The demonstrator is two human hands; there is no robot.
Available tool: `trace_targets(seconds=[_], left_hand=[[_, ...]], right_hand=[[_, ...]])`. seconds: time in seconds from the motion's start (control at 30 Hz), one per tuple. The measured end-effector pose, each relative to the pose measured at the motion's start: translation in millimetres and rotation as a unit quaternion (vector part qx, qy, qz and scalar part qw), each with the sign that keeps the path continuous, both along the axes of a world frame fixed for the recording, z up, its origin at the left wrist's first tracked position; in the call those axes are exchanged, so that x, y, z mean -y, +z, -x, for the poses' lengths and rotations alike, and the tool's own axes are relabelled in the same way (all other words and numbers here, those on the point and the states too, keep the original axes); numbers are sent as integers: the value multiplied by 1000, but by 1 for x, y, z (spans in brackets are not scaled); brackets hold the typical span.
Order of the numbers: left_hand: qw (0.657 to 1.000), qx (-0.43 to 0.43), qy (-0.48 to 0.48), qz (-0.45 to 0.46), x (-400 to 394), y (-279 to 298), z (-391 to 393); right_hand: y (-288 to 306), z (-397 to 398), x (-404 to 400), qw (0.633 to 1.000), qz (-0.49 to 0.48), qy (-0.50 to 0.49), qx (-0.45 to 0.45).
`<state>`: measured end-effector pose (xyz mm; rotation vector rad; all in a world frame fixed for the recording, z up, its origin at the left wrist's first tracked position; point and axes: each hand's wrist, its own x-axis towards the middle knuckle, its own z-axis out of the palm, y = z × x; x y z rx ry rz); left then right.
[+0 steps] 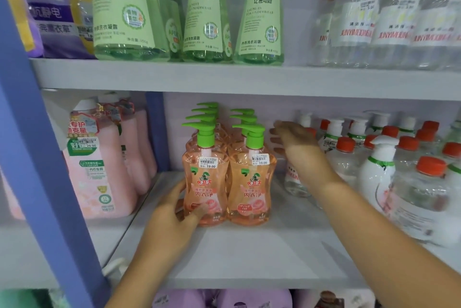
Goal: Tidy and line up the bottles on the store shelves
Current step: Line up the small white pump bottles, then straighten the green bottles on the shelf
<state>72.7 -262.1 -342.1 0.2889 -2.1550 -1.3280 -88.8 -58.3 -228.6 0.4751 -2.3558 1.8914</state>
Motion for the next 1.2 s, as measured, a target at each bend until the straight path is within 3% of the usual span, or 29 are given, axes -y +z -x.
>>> trace_targets(seconds=[0.07,0.13,0.27,0.47,0.63,0.73,0.77,0.83,0.9,1.03,1.1,1.2], left_hand=[[1000,4,-1,-3,-3,-1,0],[1000,1,8,-6,-4,0,1],[1000,-6,12,-10,-5,2,0],[999,-2,-14,-37,1,-7,-1],[1000,-2,-6,-31,-6,-16,-8],[993,-99,56,-8,-81,-9,-13],[993,-112,24,-30,-110,-6,-14],[990,-126,-45,-52,-159,-2,-6],[988,-132,-51,-55,-195,-5,5],[988,-121,-90,-31,-295,15,30],[986,-114,-116,-43,-336,19,48],[989,-124,-84,-4,-380,23,67]], right_hand=[[-30,-44,-14,999,10,-8,-42],[-59,-79,-16,998,-20,47,-22],[-98,-80,-1,998,-50,45,-13],[-107,-78,-3,997,-62,48,-19],[-97,-87,-24,994,-35,95,46],[-92,-104,-80,990,-33,98,98],[-90,-108,-105,991,-26,82,101],[-81,-114,-158,996,25,37,71],[-69,-111,-208,996,76,-31,22],[-62,-68,-318,987,64,-141,-36],[-65,-44,-355,990,36,-137,-26],[-71,-22,-367,998,-29,-49,5]])
